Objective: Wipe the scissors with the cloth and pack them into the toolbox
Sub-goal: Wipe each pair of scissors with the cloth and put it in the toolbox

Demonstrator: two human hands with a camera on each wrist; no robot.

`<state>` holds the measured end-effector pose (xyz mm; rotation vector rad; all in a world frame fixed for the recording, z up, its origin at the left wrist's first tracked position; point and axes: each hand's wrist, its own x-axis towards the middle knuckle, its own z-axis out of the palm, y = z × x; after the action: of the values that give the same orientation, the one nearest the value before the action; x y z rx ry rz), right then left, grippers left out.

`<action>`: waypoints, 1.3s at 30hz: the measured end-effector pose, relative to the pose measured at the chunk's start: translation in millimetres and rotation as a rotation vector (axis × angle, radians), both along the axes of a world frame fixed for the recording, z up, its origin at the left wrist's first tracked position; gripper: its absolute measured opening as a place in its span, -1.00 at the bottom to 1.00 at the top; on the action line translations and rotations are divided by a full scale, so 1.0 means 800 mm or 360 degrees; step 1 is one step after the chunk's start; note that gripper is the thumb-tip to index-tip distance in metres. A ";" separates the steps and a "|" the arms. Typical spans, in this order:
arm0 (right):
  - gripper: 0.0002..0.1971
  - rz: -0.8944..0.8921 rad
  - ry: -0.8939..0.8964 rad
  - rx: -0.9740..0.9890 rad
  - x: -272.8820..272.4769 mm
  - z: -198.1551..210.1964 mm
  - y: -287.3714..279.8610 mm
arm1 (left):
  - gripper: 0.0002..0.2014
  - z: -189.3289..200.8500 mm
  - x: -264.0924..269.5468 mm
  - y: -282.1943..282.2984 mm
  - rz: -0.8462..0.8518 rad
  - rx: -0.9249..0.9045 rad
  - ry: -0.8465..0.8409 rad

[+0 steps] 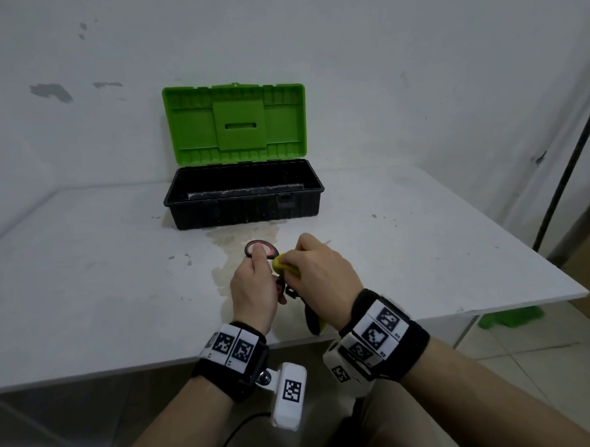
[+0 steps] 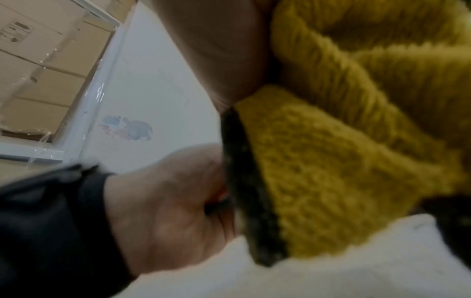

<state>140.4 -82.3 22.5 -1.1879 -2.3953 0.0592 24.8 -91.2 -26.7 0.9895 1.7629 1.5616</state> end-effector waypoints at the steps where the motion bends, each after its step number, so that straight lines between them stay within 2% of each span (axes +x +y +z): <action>1: -0.79 -0.0008 -0.0015 -0.0028 0.001 -0.004 0.000 | -0.40 0.001 -0.001 0.000 0.0017 -0.0003 -0.0020; 6: -0.76 -0.0111 -0.0063 -0.0088 0.021 -0.008 0.008 | -0.50 0.003 -0.014 -0.005 0.0070 -0.0018 -0.0033; 10: -0.77 -0.0033 0.0124 0.0018 0.004 -0.005 0.002 | -0.51 0.002 -0.003 -0.003 0.0027 0.0009 -0.0049; 14: -0.76 0.0027 0.0023 -0.0110 0.005 -0.021 -0.003 | -0.55 0.005 -0.007 -0.002 0.0086 0.0027 -0.0108; 16: -0.73 0.0026 0.0023 -0.0135 0.013 -0.022 -0.001 | -0.53 0.007 -0.013 -0.002 0.0092 0.0040 -0.0151; 19: -0.76 0.0059 0.0216 -0.0013 0.011 -0.017 0.000 | -0.46 0.001 -0.012 0.002 0.0078 0.0051 -0.0126; 22: -0.78 0.0087 0.0206 -0.0026 0.001 -0.017 -0.003 | -0.39 -0.007 -0.005 0.006 0.0035 0.0047 -0.0099; 28: -0.73 -0.0203 0.0249 -0.0085 0.025 -0.018 0.023 | -0.50 -0.004 -0.010 0.000 0.0024 0.0044 -0.0072; 33: -0.76 -0.0005 0.0325 0.0014 0.009 -0.014 0.005 | -0.51 -0.006 -0.003 0.005 -0.0051 0.0112 -0.0144; 39: -0.73 -0.0168 0.0336 -0.0062 0.021 -0.016 0.022 | -0.57 -0.003 -0.006 0.000 -0.0150 0.0090 -0.0149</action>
<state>157.0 -65.0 10.0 -1.2578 -2.1546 0.1889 20.1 -91.5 -29.3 0.9950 1.5937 1.5803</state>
